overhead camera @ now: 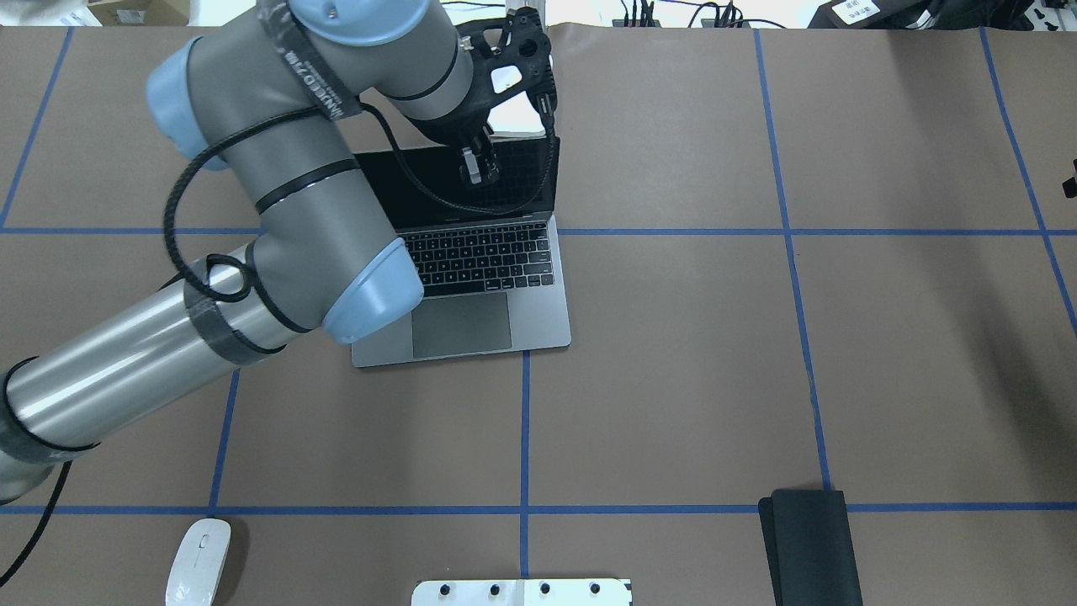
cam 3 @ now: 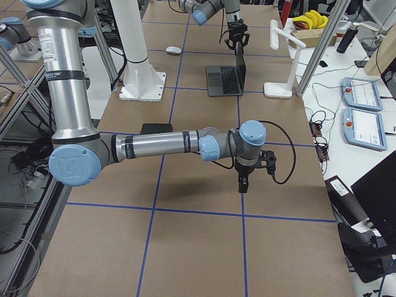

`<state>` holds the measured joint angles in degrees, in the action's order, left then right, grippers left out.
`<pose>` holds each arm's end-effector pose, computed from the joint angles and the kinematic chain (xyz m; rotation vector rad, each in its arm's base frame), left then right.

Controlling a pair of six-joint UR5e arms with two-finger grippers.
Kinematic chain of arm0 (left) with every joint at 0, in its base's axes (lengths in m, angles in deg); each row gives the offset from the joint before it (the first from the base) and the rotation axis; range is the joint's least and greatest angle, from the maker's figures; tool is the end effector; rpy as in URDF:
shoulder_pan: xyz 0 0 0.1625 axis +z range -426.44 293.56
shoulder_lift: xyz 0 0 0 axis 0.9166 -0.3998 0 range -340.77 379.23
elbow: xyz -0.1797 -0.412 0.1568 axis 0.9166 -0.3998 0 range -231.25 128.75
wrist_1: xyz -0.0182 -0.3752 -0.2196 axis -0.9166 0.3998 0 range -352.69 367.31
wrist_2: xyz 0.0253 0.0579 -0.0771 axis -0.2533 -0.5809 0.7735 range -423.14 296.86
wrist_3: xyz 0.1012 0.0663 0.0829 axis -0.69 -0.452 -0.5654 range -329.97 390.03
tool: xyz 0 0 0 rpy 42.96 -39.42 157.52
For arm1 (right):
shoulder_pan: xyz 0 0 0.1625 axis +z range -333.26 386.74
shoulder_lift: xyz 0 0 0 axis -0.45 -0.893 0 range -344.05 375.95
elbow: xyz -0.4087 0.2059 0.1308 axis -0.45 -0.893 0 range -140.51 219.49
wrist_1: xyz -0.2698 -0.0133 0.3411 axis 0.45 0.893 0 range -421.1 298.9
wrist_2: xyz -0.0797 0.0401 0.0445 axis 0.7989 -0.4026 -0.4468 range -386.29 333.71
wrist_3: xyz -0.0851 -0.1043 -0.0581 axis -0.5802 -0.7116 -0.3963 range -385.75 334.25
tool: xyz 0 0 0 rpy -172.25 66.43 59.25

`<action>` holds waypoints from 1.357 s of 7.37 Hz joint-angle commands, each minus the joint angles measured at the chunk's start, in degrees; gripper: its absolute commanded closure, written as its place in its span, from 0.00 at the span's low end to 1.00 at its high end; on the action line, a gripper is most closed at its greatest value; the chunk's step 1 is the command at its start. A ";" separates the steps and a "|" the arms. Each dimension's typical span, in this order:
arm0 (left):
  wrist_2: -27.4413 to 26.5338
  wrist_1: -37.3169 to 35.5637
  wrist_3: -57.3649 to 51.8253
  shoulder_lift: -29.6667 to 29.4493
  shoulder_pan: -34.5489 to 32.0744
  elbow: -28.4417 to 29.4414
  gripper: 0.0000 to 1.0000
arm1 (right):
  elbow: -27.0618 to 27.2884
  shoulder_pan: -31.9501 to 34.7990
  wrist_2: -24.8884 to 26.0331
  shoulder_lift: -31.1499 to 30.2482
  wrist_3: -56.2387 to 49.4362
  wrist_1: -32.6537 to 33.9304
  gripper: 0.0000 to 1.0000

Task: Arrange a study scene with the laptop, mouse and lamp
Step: 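Lift the laptop lid upward with the left gripper, then withdraw the left arm from the laptop while the right arm moves in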

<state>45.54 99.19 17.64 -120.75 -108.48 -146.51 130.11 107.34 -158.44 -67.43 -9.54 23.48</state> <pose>0.5151 -0.5809 0.1200 0.9001 0.6209 1.1153 -0.0613 -0.5847 0.6673 0.0433 -0.7610 0.0318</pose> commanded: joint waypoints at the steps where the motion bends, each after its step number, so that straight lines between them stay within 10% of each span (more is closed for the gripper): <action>1: 0.13 0.06 4.10 6.44 -0.66 -7.27 0.27 | 2.79 0.00 -0.04 -0.38 -0.13 -0.12 0.00; 5: 17.82 0.41 5.98 23.48 -13.80 -17.66 0.07 | 10.70 -1.31 -0.83 -0.91 -0.40 -0.38 0.00; 7: 24.45 0.67 5.89 31.31 -21.72 -18.29 0.01 | 12.55 -4.11 -12.89 -1.09 0.05 -0.38 0.00; 10: 27.44 -0.12 7.19 38.37 -29.57 -13.92 0.00 | 21.59 -14.64 -12.61 -3.72 14.72 -2.38 0.07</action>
<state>70.79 99.24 23.86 -84.43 -135.33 -163.09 148.63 97.21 -171.05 -70.55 -3.98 22.71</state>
